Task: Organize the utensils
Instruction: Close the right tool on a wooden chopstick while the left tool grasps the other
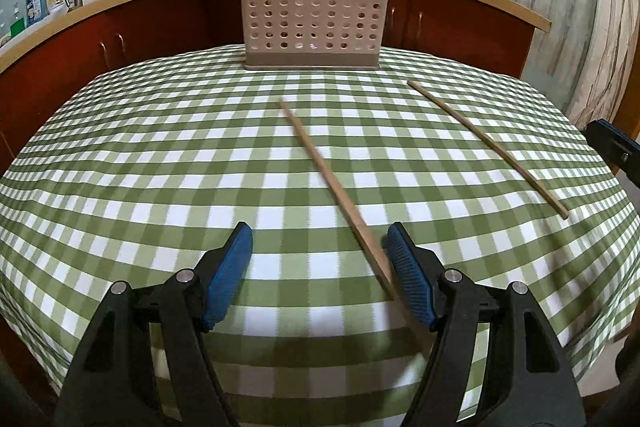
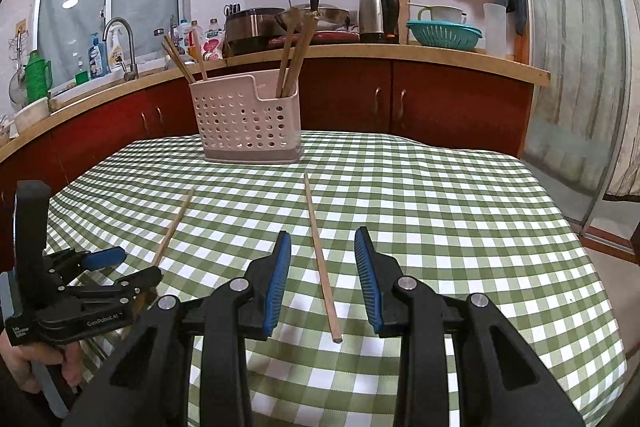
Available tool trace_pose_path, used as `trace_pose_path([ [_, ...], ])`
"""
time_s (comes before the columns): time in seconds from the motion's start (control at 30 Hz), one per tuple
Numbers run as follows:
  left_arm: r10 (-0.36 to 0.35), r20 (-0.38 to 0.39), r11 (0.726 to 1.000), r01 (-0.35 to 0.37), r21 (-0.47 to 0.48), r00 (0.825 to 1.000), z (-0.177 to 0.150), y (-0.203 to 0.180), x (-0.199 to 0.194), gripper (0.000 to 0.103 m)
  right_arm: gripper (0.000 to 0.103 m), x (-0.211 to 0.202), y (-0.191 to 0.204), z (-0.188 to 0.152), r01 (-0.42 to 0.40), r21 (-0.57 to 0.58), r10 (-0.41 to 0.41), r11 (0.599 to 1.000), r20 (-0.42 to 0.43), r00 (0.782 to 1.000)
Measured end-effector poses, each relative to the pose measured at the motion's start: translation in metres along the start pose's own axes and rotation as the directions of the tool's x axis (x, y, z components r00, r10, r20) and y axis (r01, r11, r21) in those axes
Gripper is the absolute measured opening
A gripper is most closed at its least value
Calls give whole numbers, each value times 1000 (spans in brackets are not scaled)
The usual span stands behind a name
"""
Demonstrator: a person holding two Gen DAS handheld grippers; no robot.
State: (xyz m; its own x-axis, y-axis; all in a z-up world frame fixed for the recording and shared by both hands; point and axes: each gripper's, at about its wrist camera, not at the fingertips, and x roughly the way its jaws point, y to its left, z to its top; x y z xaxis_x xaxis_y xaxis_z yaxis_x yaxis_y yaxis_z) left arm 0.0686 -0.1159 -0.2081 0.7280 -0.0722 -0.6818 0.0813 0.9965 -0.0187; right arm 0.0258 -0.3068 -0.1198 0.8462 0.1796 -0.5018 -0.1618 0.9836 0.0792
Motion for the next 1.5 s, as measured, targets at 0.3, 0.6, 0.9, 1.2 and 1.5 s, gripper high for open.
trace_pose_path([
  [0.3,15,-2,1000,-15,12,1000,2,21,-1,65,34,6,-1,-9,8,13,-7,1000,-35,999],
  [0.6,-12,7,999,11,43,1000,2,30,-2,50,34,19,-4,-30,24,37,-20,999,-102,995],
  [0.9,-70,0,995,70,68,998,6,35,1,51,33,27,-6,-46,45,50,-37,998,-150,988],
  [1.2,-107,6,990,106,89,994,5,40,0,51,8,31,8,-45,13,36,-7,999,-161,987],
  [1.5,-153,16,984,151,90,988,3,42,-1,28,7,9,29,-57,-3,73,14,997,-153,988],
])
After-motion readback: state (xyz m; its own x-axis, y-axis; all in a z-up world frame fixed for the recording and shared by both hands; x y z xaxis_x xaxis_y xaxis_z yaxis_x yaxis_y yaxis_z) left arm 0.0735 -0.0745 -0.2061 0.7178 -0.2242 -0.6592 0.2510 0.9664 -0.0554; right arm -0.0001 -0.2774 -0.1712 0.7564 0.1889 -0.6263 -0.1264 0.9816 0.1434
